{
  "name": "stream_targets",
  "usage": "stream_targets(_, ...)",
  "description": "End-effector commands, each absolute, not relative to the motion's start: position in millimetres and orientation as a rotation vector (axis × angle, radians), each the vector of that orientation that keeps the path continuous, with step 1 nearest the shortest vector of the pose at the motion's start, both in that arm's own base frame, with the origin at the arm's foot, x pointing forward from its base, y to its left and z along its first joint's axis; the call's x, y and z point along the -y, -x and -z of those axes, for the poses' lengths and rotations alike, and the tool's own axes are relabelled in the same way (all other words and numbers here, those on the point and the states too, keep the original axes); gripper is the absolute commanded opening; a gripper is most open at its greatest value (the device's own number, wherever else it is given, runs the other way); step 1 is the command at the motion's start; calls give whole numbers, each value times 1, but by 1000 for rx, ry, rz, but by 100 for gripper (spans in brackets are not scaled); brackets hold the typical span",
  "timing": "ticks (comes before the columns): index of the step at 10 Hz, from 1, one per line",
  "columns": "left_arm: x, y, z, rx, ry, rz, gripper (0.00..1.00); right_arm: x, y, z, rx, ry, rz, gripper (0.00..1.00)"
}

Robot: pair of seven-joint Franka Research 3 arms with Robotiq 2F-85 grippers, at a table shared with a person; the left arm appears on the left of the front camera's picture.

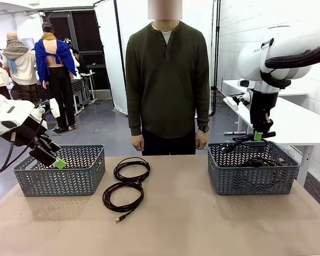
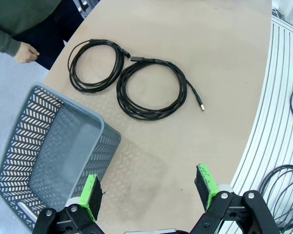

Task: Organize the cables according to human instructions.
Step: Pick up a bundle of cables and place it in the basket indicated by the human.

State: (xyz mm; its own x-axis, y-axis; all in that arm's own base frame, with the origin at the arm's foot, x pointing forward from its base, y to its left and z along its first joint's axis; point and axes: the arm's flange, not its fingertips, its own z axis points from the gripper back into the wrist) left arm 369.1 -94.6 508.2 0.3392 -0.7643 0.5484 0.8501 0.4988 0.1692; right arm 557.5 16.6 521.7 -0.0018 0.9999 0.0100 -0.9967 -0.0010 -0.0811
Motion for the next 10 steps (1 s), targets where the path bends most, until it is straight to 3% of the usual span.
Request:
stream_targets(1, 92, -370, -508, 628, 177, 1064, 100, -14, -561, -514, 75, 93, -1571, 0)
stream_targets(5, 92, -370, -508, 628, 177, 1064, 100, -14, -570, -499, 74, 123, -1527, 0)
stream_targets(10, 92, -370, -508, 628, 177, 1064, 100, -15, -576, -498, 96, 106, -1490, 94)
